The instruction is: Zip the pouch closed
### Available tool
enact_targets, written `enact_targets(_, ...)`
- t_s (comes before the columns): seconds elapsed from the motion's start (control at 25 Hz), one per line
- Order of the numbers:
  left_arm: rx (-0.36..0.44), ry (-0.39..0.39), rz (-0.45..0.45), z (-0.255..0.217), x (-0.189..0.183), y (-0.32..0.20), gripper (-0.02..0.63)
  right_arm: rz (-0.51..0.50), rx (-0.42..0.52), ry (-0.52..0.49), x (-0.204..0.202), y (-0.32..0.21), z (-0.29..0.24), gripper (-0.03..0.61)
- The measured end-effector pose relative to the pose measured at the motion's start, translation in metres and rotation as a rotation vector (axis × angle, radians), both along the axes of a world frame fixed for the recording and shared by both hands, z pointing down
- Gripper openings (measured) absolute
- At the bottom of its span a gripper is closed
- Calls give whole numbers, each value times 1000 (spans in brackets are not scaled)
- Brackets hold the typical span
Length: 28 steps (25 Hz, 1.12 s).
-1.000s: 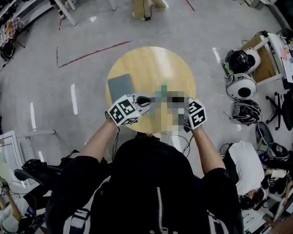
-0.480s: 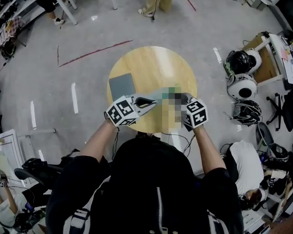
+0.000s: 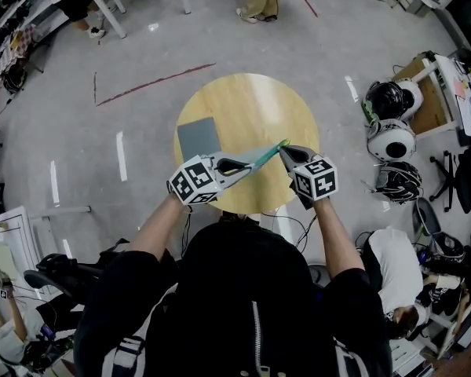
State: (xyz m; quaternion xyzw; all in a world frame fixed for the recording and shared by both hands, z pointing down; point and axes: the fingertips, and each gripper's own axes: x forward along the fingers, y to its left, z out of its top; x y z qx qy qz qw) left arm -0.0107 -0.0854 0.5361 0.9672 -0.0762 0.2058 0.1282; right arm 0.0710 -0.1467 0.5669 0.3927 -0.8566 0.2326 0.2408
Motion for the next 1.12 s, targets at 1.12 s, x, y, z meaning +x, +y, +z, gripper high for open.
enact_targets(1.12,-35,-32,-70,17,-33,-34,18,147,-74,-92,32,13,21,41)
